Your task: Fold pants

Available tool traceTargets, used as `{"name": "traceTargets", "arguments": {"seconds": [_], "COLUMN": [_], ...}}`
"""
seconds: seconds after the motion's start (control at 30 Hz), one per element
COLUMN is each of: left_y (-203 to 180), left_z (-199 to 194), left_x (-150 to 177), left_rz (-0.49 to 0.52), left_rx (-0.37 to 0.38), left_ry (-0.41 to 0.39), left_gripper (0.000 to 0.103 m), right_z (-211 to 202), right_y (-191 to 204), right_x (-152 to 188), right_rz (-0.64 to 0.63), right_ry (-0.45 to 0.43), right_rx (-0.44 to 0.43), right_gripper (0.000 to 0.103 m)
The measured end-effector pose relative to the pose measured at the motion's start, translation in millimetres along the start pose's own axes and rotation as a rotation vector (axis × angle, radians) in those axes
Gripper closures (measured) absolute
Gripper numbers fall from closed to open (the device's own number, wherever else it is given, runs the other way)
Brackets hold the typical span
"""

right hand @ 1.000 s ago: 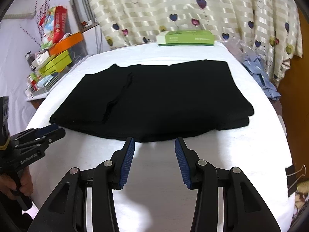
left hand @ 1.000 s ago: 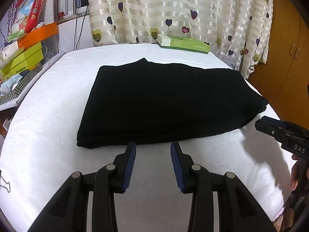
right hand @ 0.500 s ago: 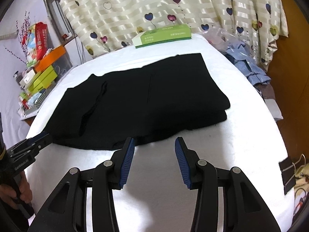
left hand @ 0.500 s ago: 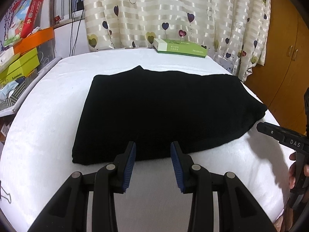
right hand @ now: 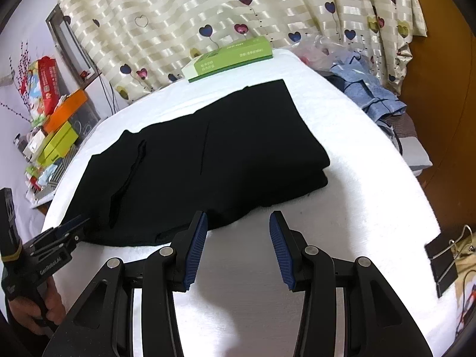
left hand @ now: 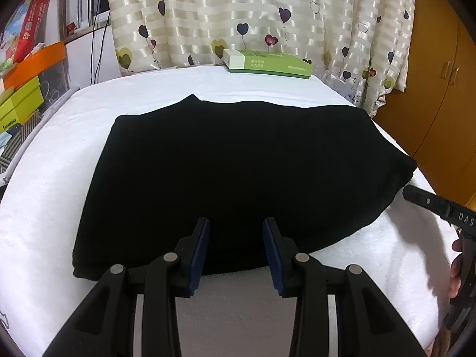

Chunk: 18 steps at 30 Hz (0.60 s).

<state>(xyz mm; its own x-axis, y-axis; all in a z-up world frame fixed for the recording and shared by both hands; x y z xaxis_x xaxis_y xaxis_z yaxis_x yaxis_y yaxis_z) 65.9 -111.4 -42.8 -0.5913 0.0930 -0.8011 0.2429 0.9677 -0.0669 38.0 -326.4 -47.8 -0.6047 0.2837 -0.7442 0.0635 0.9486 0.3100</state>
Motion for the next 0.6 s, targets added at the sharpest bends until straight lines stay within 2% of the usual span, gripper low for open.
{"name": "traceTargets", "arguments": {"seconds": [0.23,0.3,0.37,0.6], "left_y": [-11.5,-12.7,-13.9,-14.7], "left_z": [-8.2,-9.8,-12.5,-16.0], "left_x": [3.1,3.0,2.8,2.9], "left_rz": [0.008,0.003,0.001,0.0], "left_rx": [0.019,0.024,0.027,0.026], "left_ry": [-0.002,0.0,-0.001,-0.007], "left_gripper": [0.063,0.063,0.063,0.063], "right_z": [2.5,2.9,1.7,4.7], "right_y": [8.7,7.0,3.4,-5.3], "right_x": [2.6,4.4,4.6,4.9], "right_rz": [0.02,0.038,0.06,0.088], "right_ry": [0.011,0.019,0.017,0.032], "right_rx": [-0.045,-0.052,-0.054,-0.046], "right_gripper": [0.058,0.055,0.052,0.052]}}
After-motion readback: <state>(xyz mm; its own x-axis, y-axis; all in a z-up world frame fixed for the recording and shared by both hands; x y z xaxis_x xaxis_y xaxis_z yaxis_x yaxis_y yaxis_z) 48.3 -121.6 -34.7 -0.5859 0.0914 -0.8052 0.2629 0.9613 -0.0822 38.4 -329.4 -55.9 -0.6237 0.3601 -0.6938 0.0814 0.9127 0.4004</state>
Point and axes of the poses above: each gripper's, at about its wrist camera, not at the fingertips, and z roughly the way its jaws point, y to its left, x to its underside, the point moved 8 cm from there along z, roughly the way its jaws point, and after that the axes turned 11 degrees about -y, right-handed, at the moved point
